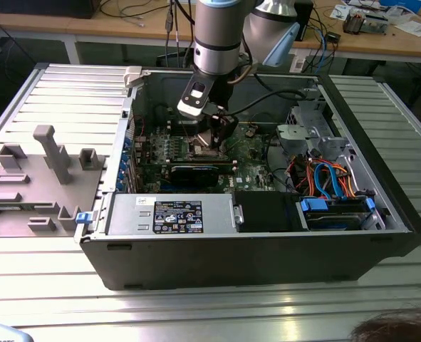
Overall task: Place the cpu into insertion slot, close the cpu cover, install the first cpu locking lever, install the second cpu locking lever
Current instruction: 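Place the cpu into insertion slot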
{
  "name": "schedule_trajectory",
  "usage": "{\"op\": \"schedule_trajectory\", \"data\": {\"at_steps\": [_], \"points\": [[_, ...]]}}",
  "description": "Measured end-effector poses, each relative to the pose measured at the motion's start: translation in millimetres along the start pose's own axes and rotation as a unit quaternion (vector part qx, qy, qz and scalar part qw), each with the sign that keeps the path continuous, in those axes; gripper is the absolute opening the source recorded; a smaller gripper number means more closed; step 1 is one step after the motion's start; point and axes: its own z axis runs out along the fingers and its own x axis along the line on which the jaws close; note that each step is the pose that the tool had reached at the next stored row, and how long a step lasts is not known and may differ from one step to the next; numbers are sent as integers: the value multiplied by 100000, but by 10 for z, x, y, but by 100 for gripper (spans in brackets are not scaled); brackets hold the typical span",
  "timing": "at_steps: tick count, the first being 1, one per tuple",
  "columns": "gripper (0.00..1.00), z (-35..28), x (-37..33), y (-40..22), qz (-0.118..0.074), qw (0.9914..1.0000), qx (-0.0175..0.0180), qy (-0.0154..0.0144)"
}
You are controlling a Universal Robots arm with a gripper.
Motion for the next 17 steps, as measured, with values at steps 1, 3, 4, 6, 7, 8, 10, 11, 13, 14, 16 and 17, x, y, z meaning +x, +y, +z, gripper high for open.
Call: {"op": "schedule_trajectory", "data": {"at_steps": [1, 3, 4, 6, 7, 8, 10, 11, 13, 14, 16, 17], "points": [[55, 0, 0, 0, 74, 100000, 0, 0], [55, 1, 0, 0, 250, 100000, -6, 0], [55, 2, 0, 0, 343, 99999, -3, -4], [55, 3, 0, 0, 576, 99998, -9, -7], [55, 4, 0, 0, 733, 99997, -8, -7], [55, 4, 0, 0, 853, 99996, -8, -6], [55, 5, 0, 0, 1080, 99994, -12, -9], [55, 6, 0, 0, 1184, 99993, -14, -10], [55, 7, 0, 0, 1441, 99990, -17, -12], [55, 7, 0, 0, 1517, 99988, -17, -12], [55, 8, 0, 0, 1686, 99986, -20, -15], [55, 9, 0, 0, 1787, 99984, -21, -16]]}}
